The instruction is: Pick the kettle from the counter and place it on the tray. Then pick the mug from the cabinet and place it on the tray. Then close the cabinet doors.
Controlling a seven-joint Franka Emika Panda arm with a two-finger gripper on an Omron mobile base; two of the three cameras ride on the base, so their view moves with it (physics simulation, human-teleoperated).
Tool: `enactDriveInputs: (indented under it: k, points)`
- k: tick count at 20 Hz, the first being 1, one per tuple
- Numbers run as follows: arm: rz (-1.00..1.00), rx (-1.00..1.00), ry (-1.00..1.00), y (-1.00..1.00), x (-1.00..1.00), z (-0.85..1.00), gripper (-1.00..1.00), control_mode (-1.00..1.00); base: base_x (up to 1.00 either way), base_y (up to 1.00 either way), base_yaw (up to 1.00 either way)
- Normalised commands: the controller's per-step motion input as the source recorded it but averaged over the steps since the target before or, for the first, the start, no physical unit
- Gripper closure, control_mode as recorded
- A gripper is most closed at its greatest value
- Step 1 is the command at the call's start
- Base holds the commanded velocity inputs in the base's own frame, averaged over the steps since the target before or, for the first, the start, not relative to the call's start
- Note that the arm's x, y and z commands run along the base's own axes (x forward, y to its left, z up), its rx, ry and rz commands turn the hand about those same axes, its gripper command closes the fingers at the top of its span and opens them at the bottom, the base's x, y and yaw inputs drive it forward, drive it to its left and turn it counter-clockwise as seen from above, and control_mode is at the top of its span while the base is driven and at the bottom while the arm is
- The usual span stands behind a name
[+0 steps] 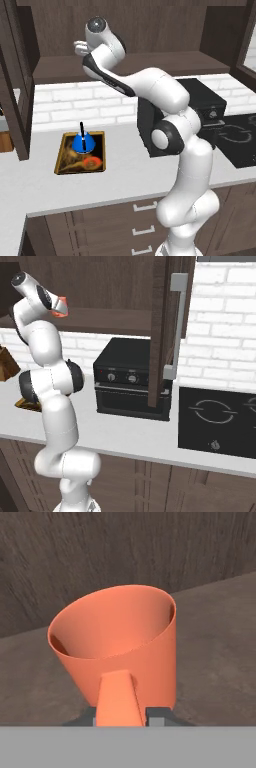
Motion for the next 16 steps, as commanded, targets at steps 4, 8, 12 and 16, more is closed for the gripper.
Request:
enactDriveInputs:
  k: [4,8,12,16]
  points:
    - [-0.04,0.00,-0.07,0.00,-0.09,-0.25,1.00,-1.00,0.00,0.00,0.00]
    - [0.00,0.00,-0.13,0.00,-0.31,-0.22,1.00,-1.00,0.00,0.00,0.00]
    - [0.00,0.00,-0.18,0.00,-0.61,-0.07,1.00,-1.00,0.00,0.00,0.00]
    - [0.16,0.00,-0.15,0.00,-0.81,0.00,1.00,-1.00,0.00,0.00,0.00]
